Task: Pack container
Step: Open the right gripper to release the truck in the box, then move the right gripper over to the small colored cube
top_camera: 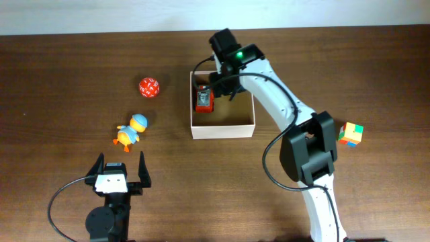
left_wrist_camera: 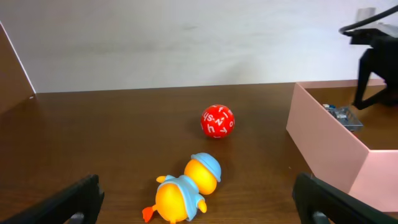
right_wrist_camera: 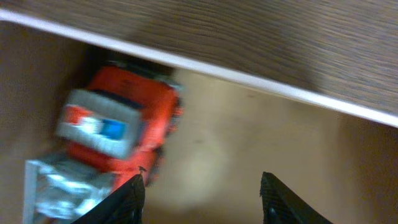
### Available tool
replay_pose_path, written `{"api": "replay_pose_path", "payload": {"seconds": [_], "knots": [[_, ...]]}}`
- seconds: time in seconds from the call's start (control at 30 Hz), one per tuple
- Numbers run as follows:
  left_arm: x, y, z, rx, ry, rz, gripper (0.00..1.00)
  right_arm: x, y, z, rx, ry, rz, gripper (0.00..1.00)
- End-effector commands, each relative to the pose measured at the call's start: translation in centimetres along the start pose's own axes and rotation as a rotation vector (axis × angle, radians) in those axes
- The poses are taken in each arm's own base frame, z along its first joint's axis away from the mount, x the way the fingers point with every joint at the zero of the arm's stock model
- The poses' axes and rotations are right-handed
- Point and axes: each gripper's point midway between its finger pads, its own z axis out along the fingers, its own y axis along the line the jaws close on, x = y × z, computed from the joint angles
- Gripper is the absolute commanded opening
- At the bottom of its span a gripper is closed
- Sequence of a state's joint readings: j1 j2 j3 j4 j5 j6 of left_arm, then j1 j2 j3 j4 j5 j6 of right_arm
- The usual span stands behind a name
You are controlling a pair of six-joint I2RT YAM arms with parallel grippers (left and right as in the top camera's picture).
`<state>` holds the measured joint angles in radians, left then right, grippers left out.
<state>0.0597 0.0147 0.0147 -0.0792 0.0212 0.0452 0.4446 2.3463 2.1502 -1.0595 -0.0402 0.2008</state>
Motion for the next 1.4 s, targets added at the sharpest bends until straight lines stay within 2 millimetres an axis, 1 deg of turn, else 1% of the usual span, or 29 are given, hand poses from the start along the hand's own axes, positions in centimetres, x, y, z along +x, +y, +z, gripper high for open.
{"api": "replay_pose_path", "payload": {"seconds": [0.0, 0.1, 0.17, 0.3, 0.4, 0.43, 0.5, 0.57, 0.63, 0.67, 0.77, 0.83, 0.87, 0.9, 1.0, 1.03, 1.1, 1.17, 1.23, 1.27, 1.37], "knots": [[0.1, 0.2, 0.0, -0.007, 0.000, 0.016, 0.99, -0.3, -0.7, -0.2, -0.003, 0.007, -0.020, 0.57], [0.1, 0.2, 0.0, -0.007, 0.000, 0.015, 0.99, -0.7, -0.6, -1.5, -0.007, 0.001, -0.038, 0.58], [0.1, 0.1, 0.0, -0.007, 0.000, 0.015, 0.99, -1.2, -0.5, -3.1, -0.008, -0.007, -0.049, 0.58], [0.1, 0.2, 0.0, -0.007, 0.000, 0.016, 0.99, -2.6, 0.0, -8.3, -0.017, -0.069, -0.072, 0.58], [0.1, 0.2, 0.0, -0.007, 0.000, 0.015, 0.99, -3.3, -0.3, -13.0, 0.010, -0.132, -0.081, 0.58], [0.1, 0.2, 0.0, -0.007, 0.000, 0.016, 0.99, -3.4, -1.0, -14.9, 0.039, -0.157, -0.074, 0.58], [0.1, 0.2, 0.0, -0.007, 0.000, 0.015, 0.99, -3.3, -2.5, -17.8, 0.094, -0.190, -0.057, 0.61], [0.1, 0.2, 0.0, -0.007, 0.000, 0.015, 0.99, -2.8, -4.6, -20.4, 0.150, -0.214, -0.017, 0.63], [0.1, 0.2, 0.0, -0.007, 0.000, 0.016, 0.99, -2.1, -6.7, -22.4, 0.166, -0.223, 0.036, 0.63], [0.1, 0.2, 0.0, -0.007, 0.000, 0.016, 0.99, -2.3, -7.4, -23.0, 0.163, -0.242, 0.057, 0.63], [0.1, 0.2, 0.0, -0.007, 0.000, 0.015, 0.99, -2.2, -10.1, -24.8, 0.120, -0.275, 0.153, 0.63], [0.1, 0.2, 0.0, -0.007, 0.000, 0.016, 0.99, -1.9, -12.5, -25.7, 0.113, -0.288, 0.207, 0.63], [0.1, 0.1, 0.0, -0.007, 0.000, 0.016, 0.99, -1.8, -13.3, -26.0, 0.118, -0.291, 0.222, 0.63], [0.1, 0.2, 0.0, -0.007, 0.000, 0.016, 0.99, -1.3, -15.0, -26.5, 0.136, -0.290, 0.258, 0.63], [0.1, 0.2, 0.0, -0.007, 0.000, 0.016, 0.99, 0.4, -18.1, -26.9, 0.175, -0.254, 0.314, 0.63], [0.1, 0.2, 0.0, -0.007, 0.000, 0.015, 0.99, 1.3, -19.3, -26.9, 0.198, -0.226, 0.341, 0.63], [0.1, 0.1, 0.0, -0.007, 0.000, 0.016, 0.99, 3.5, -21.3, -26.6, 0.243, -0.162, 0.387, 0.62], [0.1, 0.2, 0.0, -0.007, 0.000, 0.016, 0.99, 6.7, -23.5, -26.0, 0.299, -0.064, 0.443, 0.62], [0.1, 0.2, 0.0, -0.007, 0.000, 0.016, 0.99, 9.9, -25.2, -25.0, 0.332, 0.031, 0.523, 0.62], [0.1, 0.2, 0.0, -0.007, 0.000, 0.015, 0.99, 13.1, -26.8, -23.5, 0.334, 0.132, 0.611, 0.62], [0.1, 0.2, 0.0, -0.007, 0.000, 0.016, 0.99, 16.8, -28.8, -20.7, 0.303, 0.252, 0.703, 0.65]]}}
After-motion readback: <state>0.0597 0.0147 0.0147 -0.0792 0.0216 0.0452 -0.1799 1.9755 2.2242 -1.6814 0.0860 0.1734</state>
